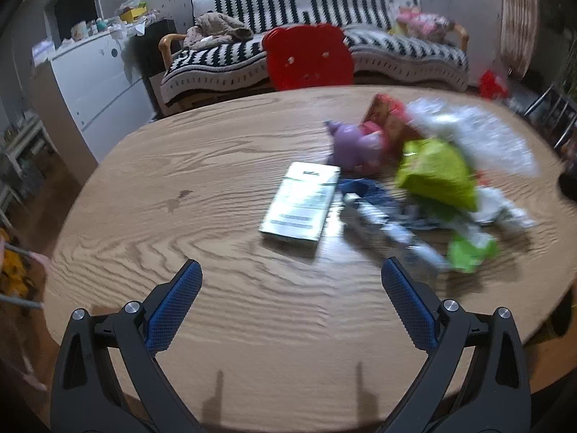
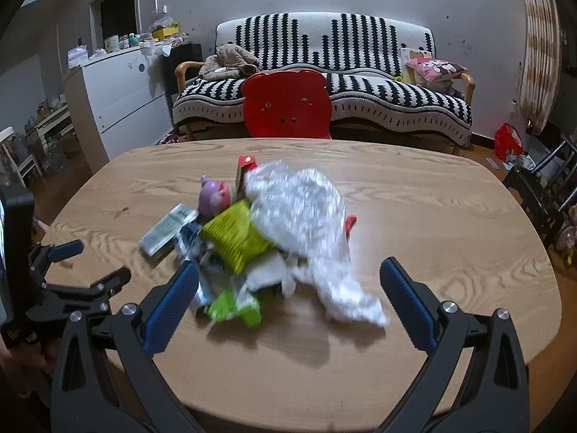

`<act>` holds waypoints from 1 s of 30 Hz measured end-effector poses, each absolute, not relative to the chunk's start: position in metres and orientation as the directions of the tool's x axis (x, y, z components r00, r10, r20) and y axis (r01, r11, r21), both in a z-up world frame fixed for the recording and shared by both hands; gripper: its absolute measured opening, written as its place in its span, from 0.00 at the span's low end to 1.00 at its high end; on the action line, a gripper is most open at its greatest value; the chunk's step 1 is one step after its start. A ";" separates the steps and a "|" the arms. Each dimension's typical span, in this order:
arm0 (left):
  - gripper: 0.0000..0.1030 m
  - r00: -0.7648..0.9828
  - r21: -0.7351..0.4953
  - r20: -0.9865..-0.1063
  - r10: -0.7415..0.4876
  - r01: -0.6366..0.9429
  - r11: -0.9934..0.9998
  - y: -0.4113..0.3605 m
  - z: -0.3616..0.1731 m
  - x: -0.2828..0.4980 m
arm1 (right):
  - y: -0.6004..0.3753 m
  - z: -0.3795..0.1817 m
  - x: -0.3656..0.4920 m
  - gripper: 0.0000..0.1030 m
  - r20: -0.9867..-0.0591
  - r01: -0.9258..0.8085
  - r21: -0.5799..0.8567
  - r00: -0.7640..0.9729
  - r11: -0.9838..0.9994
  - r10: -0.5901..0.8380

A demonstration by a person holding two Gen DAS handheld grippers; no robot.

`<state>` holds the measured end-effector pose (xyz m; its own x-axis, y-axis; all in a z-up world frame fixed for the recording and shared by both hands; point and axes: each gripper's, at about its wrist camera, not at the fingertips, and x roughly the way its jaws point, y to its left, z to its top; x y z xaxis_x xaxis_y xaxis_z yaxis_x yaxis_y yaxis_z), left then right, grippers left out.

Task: Collect trash
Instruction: 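Grasp the clear plastic bag with the right tool while the left tool grasps the white cigarette pack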

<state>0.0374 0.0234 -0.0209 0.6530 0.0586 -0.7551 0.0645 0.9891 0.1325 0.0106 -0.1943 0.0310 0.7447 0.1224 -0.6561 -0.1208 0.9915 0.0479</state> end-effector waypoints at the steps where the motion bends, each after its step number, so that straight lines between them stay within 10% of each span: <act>1: 0.94 0.648 0.149 -0.759 0.065 0.076 0.986 0.023 -0.025 0.044 | -0.194 0.028 0.023 0.95 -0.663 -0.119 0.048 0.739 0.992 0.121; 14: 0.94 0.594 0.142 -0.803 0.044 0.120 0.982 0.040 -0.070 0.122 | -0.206 -0.019 0.115 0.92 -0.727 -0.097 0.090 0.674 0.991 0.132; 17: 0.87 0.582 0.082 -0.813 -0.006 0.125 0.989 0.044 -0.071 0.130 | -0.211 -0.019 0.123 0.59 -0.732 -0.097 0.126 0.662 0.987 0.158; 19: 0.66 0.586 0.048 -0.809 -0.047 0.146 0.988 0.041 -0.071 0.128 | -0.213 -0.019 0.123 0.22 -0.734 -0.100 0.155 0.654 0.983 0.182; 30: 0.55 0.652 0.035 -0.755 -0.069 0.145 0.989 0.034 -0.041 0.103 | -0.235 0.032 0.080 0.10 -0.594 -0.128 0.241 0.764 0.962 0.251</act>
<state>0.1028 0.0344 -0.0412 0.6520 -0.0688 -0.7551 0.1453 0.9887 0.0354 0.0803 -0.2350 0.0318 0.7643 0.2506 -0.5942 -0.1282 0.9621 0.2408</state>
